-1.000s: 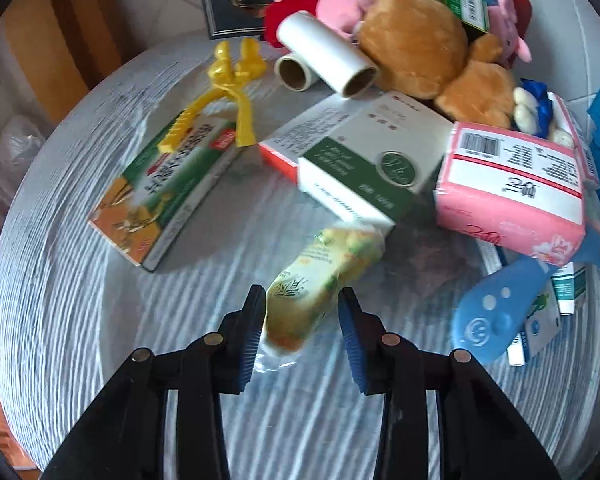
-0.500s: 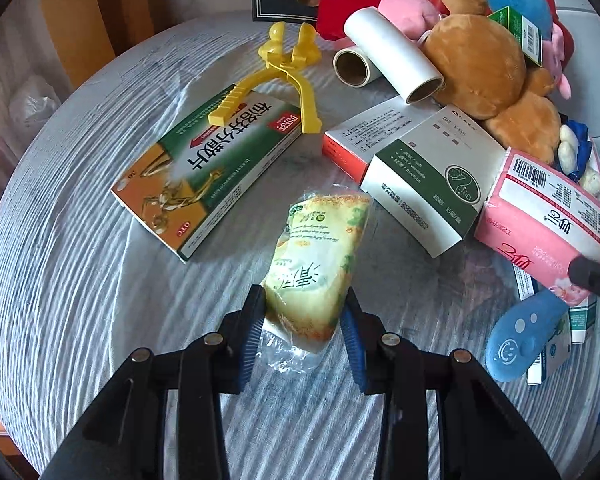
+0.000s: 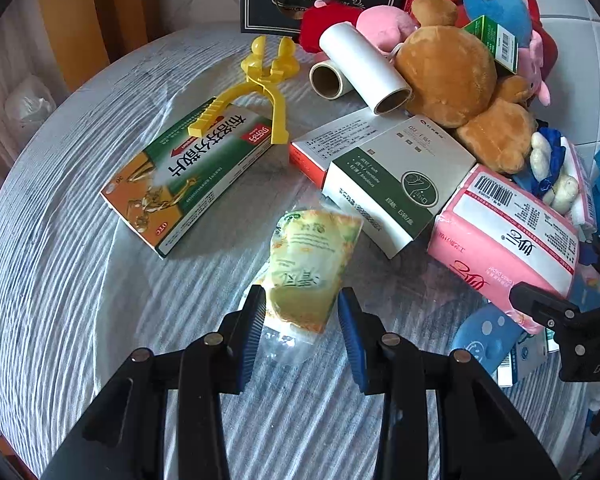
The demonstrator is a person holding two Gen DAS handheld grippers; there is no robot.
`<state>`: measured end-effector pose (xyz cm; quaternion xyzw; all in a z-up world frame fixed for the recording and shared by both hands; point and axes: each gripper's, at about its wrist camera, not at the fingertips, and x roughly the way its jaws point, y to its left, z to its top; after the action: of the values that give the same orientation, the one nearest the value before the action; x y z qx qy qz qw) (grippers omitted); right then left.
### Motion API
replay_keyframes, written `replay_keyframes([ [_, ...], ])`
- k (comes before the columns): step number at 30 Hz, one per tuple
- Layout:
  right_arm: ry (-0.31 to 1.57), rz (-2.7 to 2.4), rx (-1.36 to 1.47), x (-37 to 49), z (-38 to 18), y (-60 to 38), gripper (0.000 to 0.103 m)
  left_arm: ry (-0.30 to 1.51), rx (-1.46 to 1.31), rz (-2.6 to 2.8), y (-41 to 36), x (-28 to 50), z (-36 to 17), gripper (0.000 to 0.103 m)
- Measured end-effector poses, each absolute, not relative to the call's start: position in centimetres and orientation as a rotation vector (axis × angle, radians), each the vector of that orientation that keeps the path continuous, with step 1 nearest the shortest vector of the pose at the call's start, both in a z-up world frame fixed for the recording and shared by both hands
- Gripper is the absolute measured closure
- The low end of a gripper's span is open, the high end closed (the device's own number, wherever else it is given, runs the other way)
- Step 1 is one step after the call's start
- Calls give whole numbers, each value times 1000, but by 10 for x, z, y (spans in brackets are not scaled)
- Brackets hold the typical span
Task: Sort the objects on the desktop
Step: 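Grasp the yellow-green sachet with the left tool while the right tool grasps the pink tissue pack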
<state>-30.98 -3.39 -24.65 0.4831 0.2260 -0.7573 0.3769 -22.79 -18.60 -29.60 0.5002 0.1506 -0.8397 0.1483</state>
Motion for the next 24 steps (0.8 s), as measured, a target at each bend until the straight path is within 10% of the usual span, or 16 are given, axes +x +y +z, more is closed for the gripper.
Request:
replay_keyframes([
  [10,476,-2034,1202,-284,-215,5,10,297,1413,-2472,-176,-221,-271,63],
  [13,527,-2068,1224,-285,-224,7,10,258,1437,-2453,-182,-237,-290,23],
  [24,498,-2033,1293,-284,-243,11,0,304,1481,-2397,-207,-249,-346,0],
])
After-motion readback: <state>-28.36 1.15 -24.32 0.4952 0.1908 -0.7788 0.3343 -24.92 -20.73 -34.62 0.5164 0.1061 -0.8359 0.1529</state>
